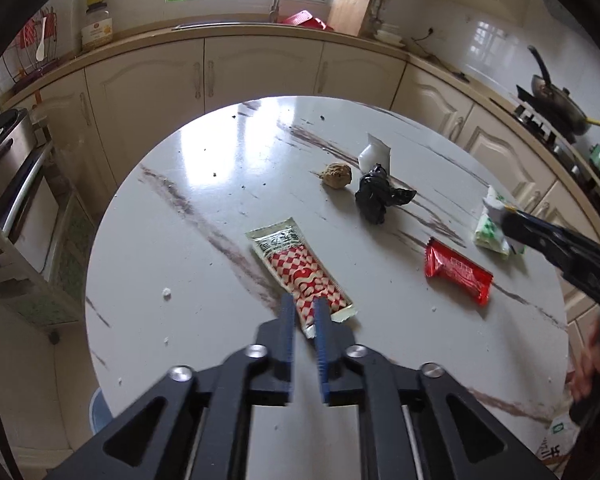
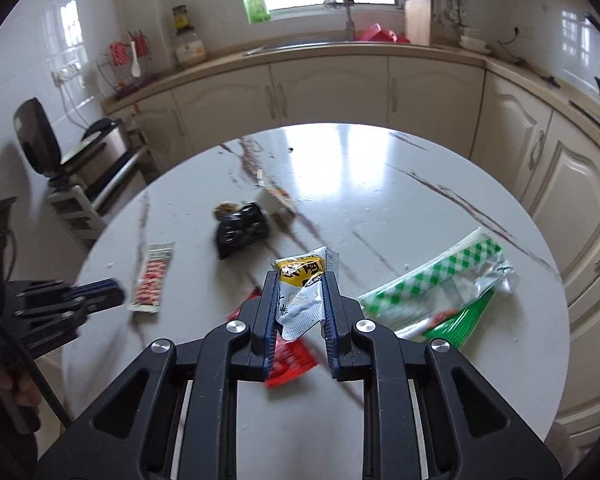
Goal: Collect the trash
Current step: 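Grasp the ketchup packet with the left gripper while the right grasps the yellow-label wrapper, then carry the ketchup packet and yellow-label wrapper to the blue bin and open both grippers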
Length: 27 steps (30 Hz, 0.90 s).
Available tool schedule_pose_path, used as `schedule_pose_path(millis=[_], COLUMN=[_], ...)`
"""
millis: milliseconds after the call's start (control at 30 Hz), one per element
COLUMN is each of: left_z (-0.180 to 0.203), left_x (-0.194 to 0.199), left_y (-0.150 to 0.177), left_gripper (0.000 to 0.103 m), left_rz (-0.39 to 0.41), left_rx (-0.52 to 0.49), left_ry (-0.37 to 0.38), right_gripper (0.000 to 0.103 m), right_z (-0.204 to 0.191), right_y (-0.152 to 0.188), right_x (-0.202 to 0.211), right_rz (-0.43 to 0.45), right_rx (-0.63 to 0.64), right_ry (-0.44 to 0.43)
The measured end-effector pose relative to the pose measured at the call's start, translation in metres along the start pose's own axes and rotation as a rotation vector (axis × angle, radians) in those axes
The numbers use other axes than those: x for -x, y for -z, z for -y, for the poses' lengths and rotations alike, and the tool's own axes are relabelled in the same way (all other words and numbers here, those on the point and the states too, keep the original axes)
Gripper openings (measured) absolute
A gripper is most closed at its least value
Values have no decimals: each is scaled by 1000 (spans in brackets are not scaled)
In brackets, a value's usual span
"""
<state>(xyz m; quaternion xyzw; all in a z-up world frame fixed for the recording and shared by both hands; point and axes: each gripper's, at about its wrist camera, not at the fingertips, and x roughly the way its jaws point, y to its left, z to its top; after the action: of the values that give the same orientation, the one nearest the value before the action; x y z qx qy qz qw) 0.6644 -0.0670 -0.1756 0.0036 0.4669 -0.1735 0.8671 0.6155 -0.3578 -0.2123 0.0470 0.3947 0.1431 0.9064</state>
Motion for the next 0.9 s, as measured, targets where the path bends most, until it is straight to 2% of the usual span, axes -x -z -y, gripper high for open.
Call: schedule_pose_path(millis=[33, 67, 200, 333, 367, 433, 500, 533, 633, 700, 900], left_z=[1, 4, 14, 17, 19, 20, 19, 17, 12, 12, 6], left_x=[-3, -6, -22, -31, -32, -32, -34, -34, -33, -29, 0], left_y=[-1, -2, -7, -11, -11, -10, -11, -11, -10, -6, 7], left_gripper=[39, 47, 48, 43, 36, 24, 21, 15, 7, 5, 3], left_rz=[-10, -12, -33, -34, -29, -24, -27, -26, -27, -13, 43], left_rx=[-4, -4, -10, -41, -53, -68, -75, -74, -71, -81, -42], left_ry=[-4, -6, -58, -96, -109, -85, -74, -72, -35, -39, 36], right_gripper=[19, 19, 19, 19, 19, 19, 19, 19, 19, 19, 19], right_z=[-1, -3, -9, -10, -9, -8, -9, -10, -13, -15, -29], right_y=[3, 6, 16, 19, 18, 17, 16, 16, 18, 21, 23], right_x=[2, 4, 11, 19, 21, 24, 25, 25, 25, 27, 35], right_rz=[5, 2, 10, 29, 33, 44, 49, 47, 47, 49, 53], right_rx=[-2, 0, 5, 5, 2, -3, -7, -6, -5, -8, 10], right_ry=[-11, -22, -47, -84, -95, -112, -123, -127, -126, -126, -126])
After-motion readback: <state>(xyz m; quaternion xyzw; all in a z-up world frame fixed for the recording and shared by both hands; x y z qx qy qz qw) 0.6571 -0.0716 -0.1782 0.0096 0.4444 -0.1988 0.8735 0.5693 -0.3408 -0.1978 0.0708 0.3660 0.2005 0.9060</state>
